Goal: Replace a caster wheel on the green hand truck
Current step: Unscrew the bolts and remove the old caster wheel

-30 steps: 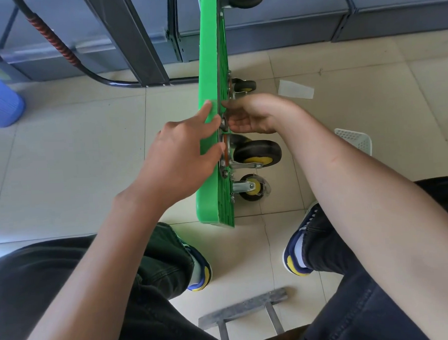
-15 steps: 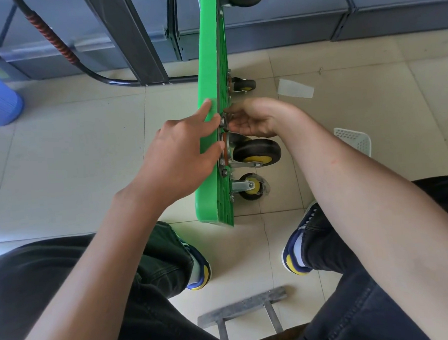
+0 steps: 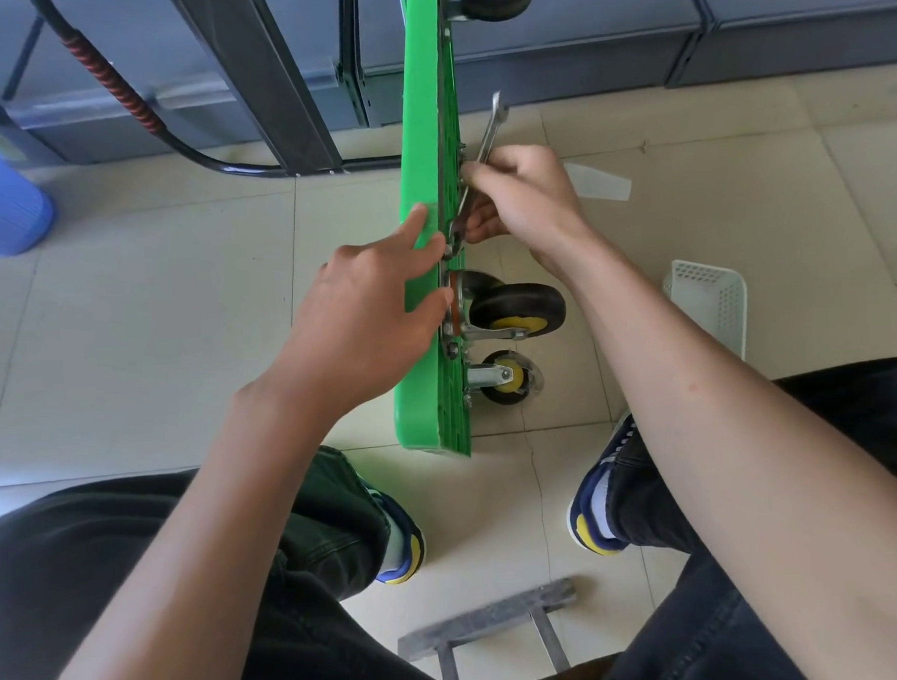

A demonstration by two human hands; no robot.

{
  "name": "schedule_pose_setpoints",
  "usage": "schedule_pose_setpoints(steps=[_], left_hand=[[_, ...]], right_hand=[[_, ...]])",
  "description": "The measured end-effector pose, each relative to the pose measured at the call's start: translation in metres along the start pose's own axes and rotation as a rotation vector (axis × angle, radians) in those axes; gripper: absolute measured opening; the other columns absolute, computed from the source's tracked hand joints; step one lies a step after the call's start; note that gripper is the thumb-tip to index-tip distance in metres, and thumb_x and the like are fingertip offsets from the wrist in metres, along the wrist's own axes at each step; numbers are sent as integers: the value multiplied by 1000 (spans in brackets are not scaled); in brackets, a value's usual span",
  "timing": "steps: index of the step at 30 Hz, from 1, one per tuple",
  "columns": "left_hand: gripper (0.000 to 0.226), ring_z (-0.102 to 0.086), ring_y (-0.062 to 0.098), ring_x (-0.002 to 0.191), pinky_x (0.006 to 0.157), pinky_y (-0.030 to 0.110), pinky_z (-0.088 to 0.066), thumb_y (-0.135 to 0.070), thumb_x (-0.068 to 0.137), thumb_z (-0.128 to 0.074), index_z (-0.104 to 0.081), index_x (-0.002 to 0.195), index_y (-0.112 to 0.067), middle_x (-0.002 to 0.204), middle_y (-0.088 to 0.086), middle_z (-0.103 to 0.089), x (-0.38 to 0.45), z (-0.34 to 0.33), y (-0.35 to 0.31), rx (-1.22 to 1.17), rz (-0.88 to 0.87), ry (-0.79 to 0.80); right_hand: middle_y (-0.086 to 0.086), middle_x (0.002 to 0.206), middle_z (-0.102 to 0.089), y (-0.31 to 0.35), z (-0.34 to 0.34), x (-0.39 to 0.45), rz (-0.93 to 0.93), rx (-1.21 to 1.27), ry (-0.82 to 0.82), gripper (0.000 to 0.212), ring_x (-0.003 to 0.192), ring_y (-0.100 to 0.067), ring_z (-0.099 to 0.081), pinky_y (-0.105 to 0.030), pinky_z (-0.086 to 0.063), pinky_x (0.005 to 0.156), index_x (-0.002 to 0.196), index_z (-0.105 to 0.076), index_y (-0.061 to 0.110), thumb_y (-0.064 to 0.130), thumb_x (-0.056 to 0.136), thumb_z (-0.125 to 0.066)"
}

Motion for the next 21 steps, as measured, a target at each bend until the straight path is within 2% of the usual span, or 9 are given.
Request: schedule_pose_setpoints(steps=[2,4,6,9,11,13,16,18,21], left_hand=[[48,-69,28,103,100,47,-51,-26,96,-67,-58,142,-22,159,-14,-34,0,0,0,-3,1,-1],[48,-69,27,100,101,47,-51,-26,96,-67,-57,143,-22,159,-14,-34,0,0,0,2,4,1],[48,-69,27,100,100,47,-51,-26,96,-67,-58,143,-22,159,-15,-34,0,0,0,-2,4,1],[49,-69,25,95,100,46,-50,-26,95,-68,-57,143,-23,159,-15,-34,0,0,0,-9,13,4],[49,-70,22,91,101,45,-50,-26,95,-68,-57,143,-23,159,-15,-34,0,-1,0,-5,15,5],[49,-70,22,88,100,44,-51,-26,95,-67,-57,143,-23,159,-15,-34,0,0,-1,-8,11,2],[48,-70,23,88,99,43,-51,-26,95,-68,-58,142,-22,158,-14,-35,0,1,-2,-8,4,-5],[48,-70,26,95,100,45,-51,-26,95,-68,-58,142,-22,158,-14,-35,0,1,-2,-5,0,-5],[48,-69,28,100,102,46,-50,-26,95,-67,-58,142,-23,159,-13,-34,0,0,-1,1,2,0]], right_hand=[[-24,79,-72,12,5,-11,108,-2,-54,20,60,-25,-71,-38,-62,59,105,-66,-2,16,102,-59],[-16,73,-69,24,11,-24,210,-6,-121,18,58,-22,-69,-42,-63,59,103,-64,-1,16,101,-59],[-7,70,-69,35,13,-38,305,-32,-171,9,58,-20,-69,-44,-63,60,99,-63,8,16,100,-60],[-4,78,-74,42,12,-56,393,-57,-209,2,68,-23,-72,-50,-61,65,100,-60,20,21,99,-61],[-5,83,-74,43,11,-66,438,-94,-228,7,75,-26,-72,-51,-59,68,103,-61,19,24,99,-61],[-7,86,-74,43,13,-74,473,-133,-244,11,77,-28,-71,-48,-57,67,107,-62,15,23,100,-61],[-6,89,-74,42,16,-94,565,-153,-289,16,74,-22,-70,-33,-58,66,112,-64,5,16,101,-62],[-5,96,-75,36,17,-106,606,-130,-329,20,81,-15,-73,-27,-59,72,117,-63,1,13,101,-62],[-4,99,-77,18,23,-107,528,-23,-383,24,83,-14,-75,-39,-62,77,124,-60,5,17,103,-60]])
Point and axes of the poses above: each hand's wrist, its own x-axis towards the middle knuckle, its own z-axis out of the back of the hand, y = z × x, the point moved 10 cm from there along x, towards the middle knuckle
